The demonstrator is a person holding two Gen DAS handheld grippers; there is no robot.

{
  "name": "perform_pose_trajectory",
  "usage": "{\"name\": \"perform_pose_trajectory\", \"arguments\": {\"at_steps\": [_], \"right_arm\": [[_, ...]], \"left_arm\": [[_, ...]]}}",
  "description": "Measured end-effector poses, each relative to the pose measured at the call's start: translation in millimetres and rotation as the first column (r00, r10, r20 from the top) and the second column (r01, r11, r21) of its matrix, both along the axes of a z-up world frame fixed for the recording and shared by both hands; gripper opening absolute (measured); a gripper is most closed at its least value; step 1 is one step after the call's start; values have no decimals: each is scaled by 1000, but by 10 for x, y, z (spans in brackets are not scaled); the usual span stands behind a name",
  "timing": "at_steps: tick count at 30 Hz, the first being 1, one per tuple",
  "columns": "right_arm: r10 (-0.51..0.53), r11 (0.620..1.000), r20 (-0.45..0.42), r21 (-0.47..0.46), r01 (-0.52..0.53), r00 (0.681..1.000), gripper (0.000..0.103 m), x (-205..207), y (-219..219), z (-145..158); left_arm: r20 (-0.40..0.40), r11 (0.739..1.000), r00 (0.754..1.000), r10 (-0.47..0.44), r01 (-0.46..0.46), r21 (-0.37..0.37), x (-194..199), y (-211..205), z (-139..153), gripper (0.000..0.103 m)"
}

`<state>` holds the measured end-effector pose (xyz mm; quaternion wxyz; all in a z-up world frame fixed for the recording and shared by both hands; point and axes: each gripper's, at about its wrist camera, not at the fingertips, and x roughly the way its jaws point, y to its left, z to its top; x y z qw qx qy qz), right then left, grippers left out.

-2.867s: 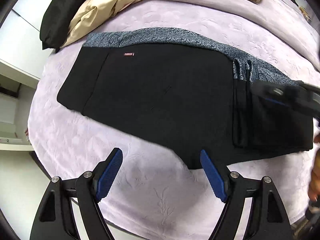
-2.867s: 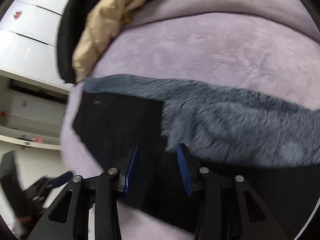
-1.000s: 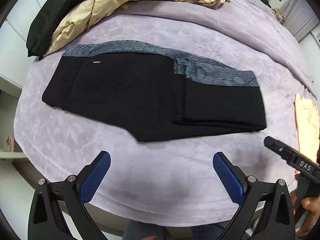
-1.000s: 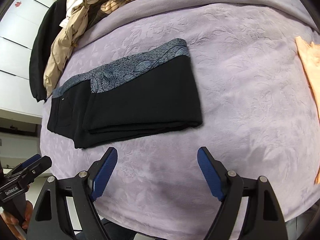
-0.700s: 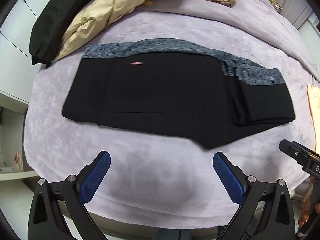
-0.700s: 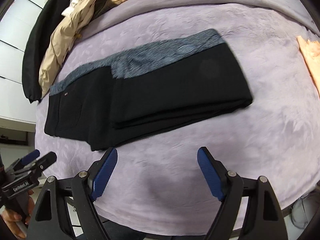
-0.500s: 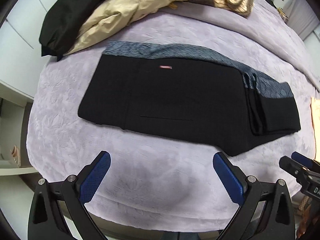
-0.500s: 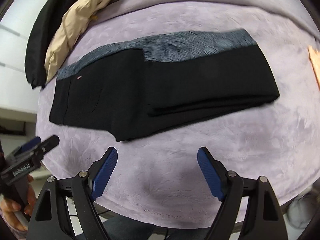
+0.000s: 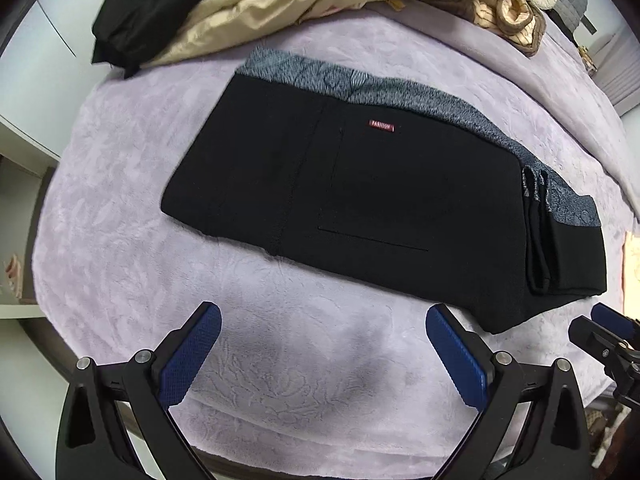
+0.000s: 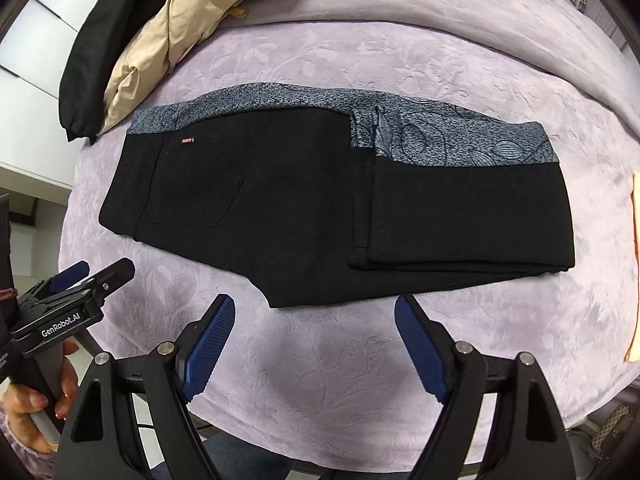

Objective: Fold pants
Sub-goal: 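Move both open grippers to the edge of the folded black trousers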

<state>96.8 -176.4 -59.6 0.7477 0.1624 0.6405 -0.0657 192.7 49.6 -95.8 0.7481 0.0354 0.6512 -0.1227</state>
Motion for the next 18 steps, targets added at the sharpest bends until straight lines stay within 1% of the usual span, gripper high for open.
{"name": "perform_pose_trajectory", "arguments": {"at_steps": [6,11,14,18], "right_arm": [[78,996,-32,-31,-79,996,85,159,166,-143],[109,993,-56,-41,-112,992,85,314,257,-270],[124,991,-59,-41,-126,991,85,391,295,-318],[144,987,-73,-59,-149,987,85,479,342,-386]], "left_arm": [[0,997,997,72,-72,-9,116,235,-132,103],[10,991,990,137,-137,2,223,441,-176,103],[2,986,986,167,-167,3,273,533,-221,103],[-6,979,979,203,-203,-27,346,635,-261,103]]}}
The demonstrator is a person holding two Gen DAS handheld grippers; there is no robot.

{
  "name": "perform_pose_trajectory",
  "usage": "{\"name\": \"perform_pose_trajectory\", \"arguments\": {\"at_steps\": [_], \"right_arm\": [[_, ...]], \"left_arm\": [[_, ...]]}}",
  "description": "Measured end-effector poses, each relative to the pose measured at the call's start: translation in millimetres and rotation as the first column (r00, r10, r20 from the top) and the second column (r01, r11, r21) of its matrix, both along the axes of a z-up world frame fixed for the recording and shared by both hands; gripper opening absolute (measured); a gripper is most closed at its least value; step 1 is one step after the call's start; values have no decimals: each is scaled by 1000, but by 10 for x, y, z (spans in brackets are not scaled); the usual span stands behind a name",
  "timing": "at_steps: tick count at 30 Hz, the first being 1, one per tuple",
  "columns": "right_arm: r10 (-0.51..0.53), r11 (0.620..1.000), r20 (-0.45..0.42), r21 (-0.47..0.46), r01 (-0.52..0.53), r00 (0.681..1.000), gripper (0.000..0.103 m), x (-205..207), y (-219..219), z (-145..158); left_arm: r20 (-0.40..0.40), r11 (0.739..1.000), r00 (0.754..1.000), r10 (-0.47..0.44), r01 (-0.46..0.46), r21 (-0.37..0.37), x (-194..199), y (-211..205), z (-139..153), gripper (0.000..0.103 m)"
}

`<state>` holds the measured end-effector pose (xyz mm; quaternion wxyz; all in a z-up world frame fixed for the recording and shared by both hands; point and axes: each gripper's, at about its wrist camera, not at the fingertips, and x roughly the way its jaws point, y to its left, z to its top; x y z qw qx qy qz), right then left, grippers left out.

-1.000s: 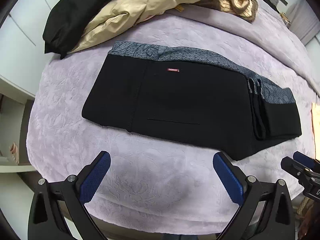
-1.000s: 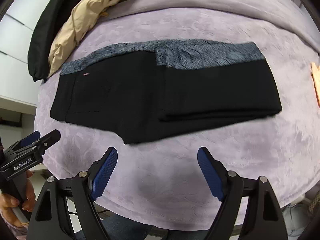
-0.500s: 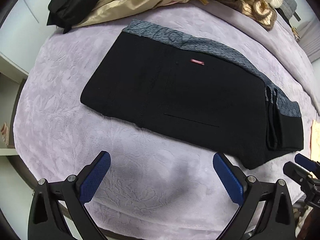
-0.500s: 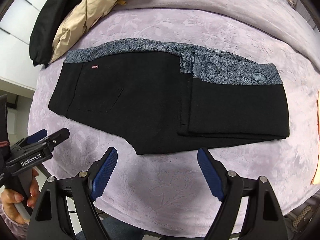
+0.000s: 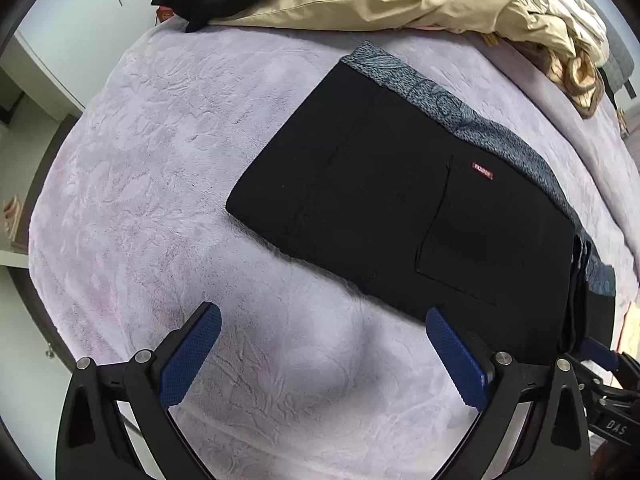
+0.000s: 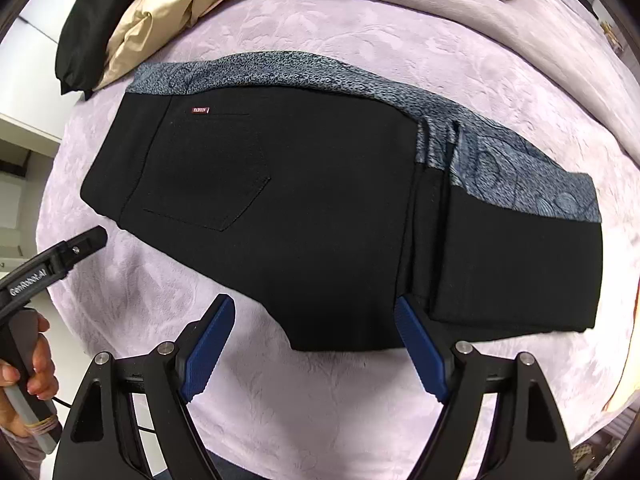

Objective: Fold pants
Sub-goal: 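Move both open grippers to the edge of the folded black trousers, then grasp the trouser edge with the left gripper and hold it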

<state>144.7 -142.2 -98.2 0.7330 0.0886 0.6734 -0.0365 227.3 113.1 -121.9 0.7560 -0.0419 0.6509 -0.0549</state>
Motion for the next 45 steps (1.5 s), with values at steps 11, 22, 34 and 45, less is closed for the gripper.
{"name": "perform_pose_trajectory", "arguments": {"at_steps": [11,22,34,45], "right_arm": [[-18,997,22,79,16,1000,85,214,6,-220],[19,989,55,145,-27,998,98,275,70,-518],[31,987,62,154,-40,998,98,246,100,-532],[-32,978,138,210,3,990,98,226,-158,-41]], "left_arm": [[29,981,996,89,-83,-176,239,380,-72,103],[-16,888,995,98,-94,-451,290,385,-373,103],[87,888,988,130,-77,-453,324,137,-190,100],[57,973,989,139,-125,-193,462,-57,-468,58]]}}
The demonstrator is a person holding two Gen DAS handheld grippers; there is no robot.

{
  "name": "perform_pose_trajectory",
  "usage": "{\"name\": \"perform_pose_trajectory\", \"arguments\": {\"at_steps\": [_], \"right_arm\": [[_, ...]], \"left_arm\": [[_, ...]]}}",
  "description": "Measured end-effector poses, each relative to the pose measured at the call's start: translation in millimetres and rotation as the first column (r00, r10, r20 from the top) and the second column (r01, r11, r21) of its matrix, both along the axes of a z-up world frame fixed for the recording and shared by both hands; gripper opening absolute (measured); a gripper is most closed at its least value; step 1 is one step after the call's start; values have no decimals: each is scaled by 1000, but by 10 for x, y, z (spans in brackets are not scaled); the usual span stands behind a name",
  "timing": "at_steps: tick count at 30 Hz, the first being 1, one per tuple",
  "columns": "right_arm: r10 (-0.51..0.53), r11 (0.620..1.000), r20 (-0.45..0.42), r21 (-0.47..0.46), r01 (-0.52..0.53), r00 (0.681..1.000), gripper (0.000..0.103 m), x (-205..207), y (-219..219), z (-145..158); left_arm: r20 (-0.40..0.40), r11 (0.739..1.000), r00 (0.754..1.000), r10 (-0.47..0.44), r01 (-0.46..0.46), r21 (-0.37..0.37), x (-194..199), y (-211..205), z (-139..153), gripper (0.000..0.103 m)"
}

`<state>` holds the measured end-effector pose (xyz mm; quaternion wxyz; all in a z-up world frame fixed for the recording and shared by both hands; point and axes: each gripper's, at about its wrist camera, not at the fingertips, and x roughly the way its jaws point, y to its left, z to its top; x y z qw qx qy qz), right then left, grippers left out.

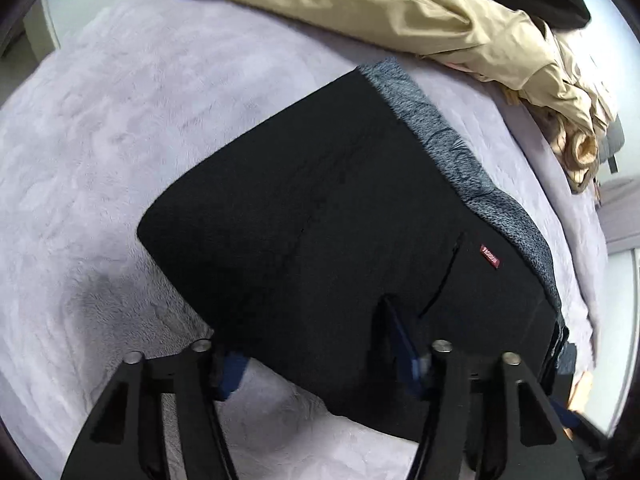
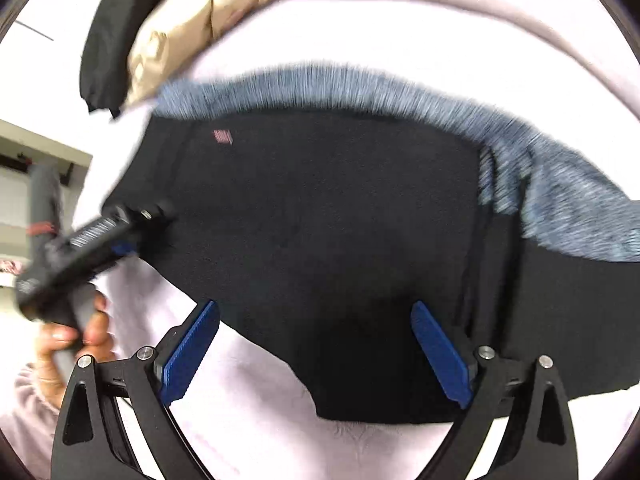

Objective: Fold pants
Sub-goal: 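Grasp the trouser edge with the left gripper and hold it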

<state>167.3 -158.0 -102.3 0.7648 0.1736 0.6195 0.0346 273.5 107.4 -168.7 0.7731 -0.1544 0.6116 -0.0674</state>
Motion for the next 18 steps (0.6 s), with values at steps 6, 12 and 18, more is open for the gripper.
{"name": "perform_pose_trajectory", "arguments": {"at_steps": [6,12,18], "right_arm": [[-44,998,68,38,42,997,98,134,-195,463],[-55,995,56,90,50,997,98,367,-159,670],[39,993,96,106,-49,995,98,560,178,919]], "left_arm": [[67,989,995,-78,69,128,-44,-226,189,50],[47,992,997,-68,62,110,-9,-200,157,50],[87,985,990,-108,94,146,-75,-193,195,50]]}}
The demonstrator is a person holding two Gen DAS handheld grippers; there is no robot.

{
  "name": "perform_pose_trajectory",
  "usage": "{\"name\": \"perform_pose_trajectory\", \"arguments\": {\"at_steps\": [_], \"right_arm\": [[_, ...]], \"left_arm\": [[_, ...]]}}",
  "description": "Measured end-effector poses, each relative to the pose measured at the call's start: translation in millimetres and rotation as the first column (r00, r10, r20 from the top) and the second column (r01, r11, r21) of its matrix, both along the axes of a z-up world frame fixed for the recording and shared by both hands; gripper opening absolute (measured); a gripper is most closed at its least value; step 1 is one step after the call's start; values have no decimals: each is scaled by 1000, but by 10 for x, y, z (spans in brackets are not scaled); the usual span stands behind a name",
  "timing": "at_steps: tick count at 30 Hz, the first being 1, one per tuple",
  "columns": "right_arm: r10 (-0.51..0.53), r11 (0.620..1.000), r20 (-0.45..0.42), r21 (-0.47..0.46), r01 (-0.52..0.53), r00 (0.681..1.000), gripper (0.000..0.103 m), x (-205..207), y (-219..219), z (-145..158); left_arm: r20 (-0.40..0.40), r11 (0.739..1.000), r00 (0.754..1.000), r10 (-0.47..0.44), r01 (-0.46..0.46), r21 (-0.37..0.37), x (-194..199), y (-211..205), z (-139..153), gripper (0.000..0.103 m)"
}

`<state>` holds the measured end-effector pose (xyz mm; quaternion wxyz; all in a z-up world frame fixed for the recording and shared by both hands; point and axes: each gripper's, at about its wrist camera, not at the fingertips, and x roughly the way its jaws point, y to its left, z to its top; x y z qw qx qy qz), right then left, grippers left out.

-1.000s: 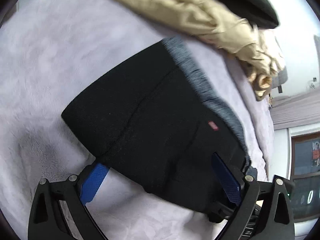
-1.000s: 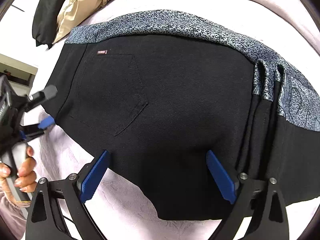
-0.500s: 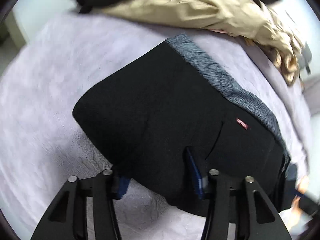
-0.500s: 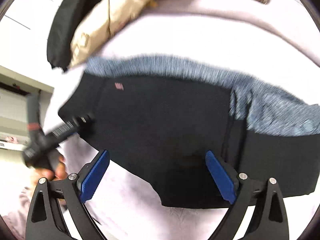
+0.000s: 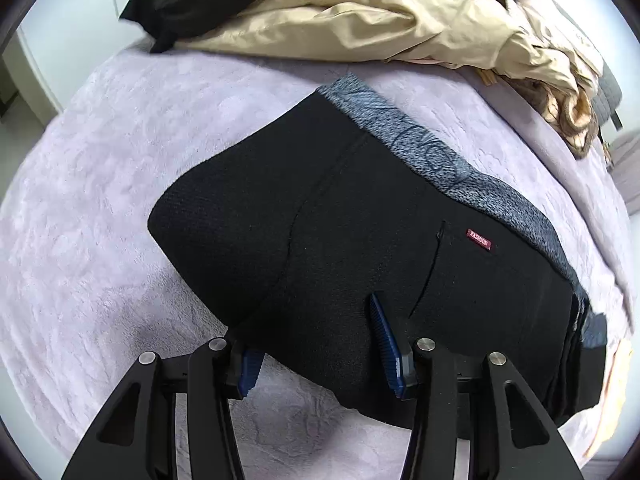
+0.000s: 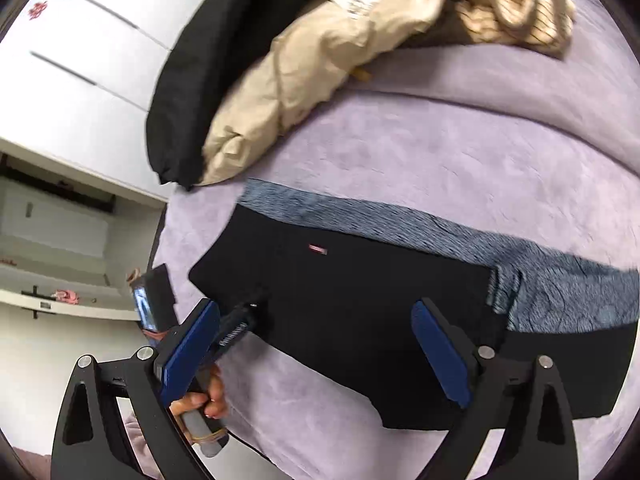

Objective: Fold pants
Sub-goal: 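Grasp the trouser edge with the left gripper and hold it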

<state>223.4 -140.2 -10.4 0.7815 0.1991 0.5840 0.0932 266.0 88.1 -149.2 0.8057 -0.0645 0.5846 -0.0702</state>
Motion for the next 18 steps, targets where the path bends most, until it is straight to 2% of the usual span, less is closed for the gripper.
{"name": "perform_pose_trajectory", "arguments": {"at_steps": [2,4,6,8,10,13,15,18], "right_arm": [[41,999,-1,-21,-42,999,98,54,119,-11],[52,999,-35,-1,-52,998,98,107,182,-116],[37,999,-69,33,-35,997,98,173,201,-234],[29,999,-93,36,-25,995,98,196,206,-312],[18,999,-115,47,-13,993,97,162,181,-349],[4,998,-113,66,4,994,97,67,88,-306],[-15,995,-79,99,23,997,97,-23,3,-223],[-66,975,-22,210,70,998,95,-199,-174,-71]], "left_arm": [[74,994,995,-72,66,83,-92,-107,92,48],[149,969,973,-175,144,201,-211,-262,142,47],[174,945,954,-242,191,266,-295,-359,148,47],[145,955,962,-229,194,224,-277,-305,123,44],[80,983,985,-156,146,115,-172,-143,62,44],[-2,995,995,-103,103,20,-57,-16,-24,44],[-25,996,995,-92,92,7,-40,-9,-37,44],[-38,994,995,-92,94,48,-40,-66,-54,44]]}}
